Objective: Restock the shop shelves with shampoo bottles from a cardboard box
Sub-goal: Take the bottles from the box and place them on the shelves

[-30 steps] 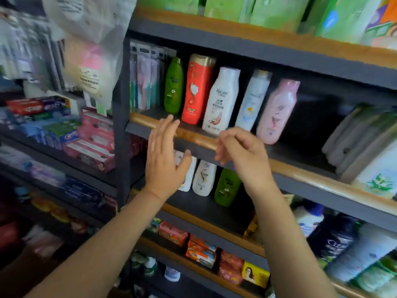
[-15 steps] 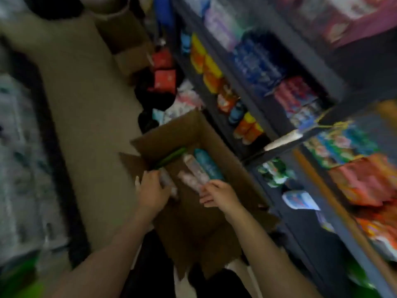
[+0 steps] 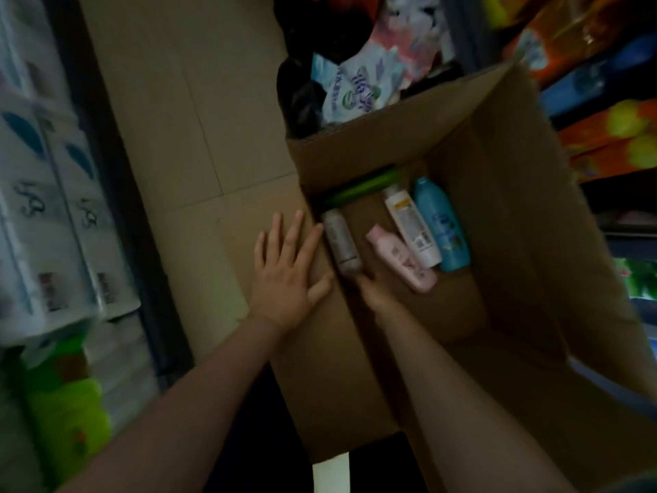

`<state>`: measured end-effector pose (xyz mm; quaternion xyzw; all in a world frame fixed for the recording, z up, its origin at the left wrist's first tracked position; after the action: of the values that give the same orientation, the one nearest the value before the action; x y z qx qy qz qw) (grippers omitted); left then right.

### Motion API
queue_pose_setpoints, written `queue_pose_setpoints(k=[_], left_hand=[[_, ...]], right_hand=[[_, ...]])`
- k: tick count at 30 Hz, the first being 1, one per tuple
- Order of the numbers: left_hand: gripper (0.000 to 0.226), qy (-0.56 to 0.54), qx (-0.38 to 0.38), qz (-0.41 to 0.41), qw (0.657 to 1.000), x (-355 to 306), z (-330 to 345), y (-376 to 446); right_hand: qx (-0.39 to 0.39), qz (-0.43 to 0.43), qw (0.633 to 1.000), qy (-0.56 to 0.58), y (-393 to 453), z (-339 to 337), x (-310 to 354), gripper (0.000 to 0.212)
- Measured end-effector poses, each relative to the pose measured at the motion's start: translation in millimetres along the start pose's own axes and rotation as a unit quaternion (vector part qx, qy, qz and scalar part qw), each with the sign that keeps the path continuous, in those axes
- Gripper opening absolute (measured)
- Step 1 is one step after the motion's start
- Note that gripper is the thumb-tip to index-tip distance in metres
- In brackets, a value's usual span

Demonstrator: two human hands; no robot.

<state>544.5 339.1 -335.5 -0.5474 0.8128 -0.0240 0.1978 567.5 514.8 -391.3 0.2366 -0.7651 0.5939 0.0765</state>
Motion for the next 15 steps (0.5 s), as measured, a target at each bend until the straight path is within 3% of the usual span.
queue_pose_setpoints(k=[3, 7, 9, 13, 15], left_hand=[[0.074, 0.004, -0.024, 0.003, 1.000, 5, 5, -2], [0.073, 0.013, -0.030, 0.003, 0.999, 6, 6, -2], [0.073, 0.017, -0.018, -0.001, 1.000, 4, 4, -2], [0.072, -0.005, 0.020, -0.014, 1.000, -4, -14, 0], [0.075, -0.051, 0.046, -0.036, 0.997, -11, -32, 2]], right_hand=[[0.022, 0.106, 0.992, 0.064, 20, 21, -13, 0.063], [0.004, 0.145, 0.986, 0.081, 26, 31, -16, 0.063], [-0.004, 0.137, 0.985, 0.106, 15, 27, -12, 0.057], [-0.026, 0.093, 0.978, 0.183, -29, -3, 4, 0.020], [-0.008, 0.067, 0.979, 0.191, -58, -24, 11, 0.017]])
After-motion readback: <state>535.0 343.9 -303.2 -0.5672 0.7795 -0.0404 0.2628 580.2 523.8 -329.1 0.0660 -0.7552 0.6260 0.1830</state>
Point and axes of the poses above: each hand's wrist, its own y-axis towards the middle knuckle, its own z-axis out of the palm, x = y × z, the point moved 2 cm from there along y, towards the middle knuckle, and after that the axes turned 5 degrees about z, right-handed, at the moved point
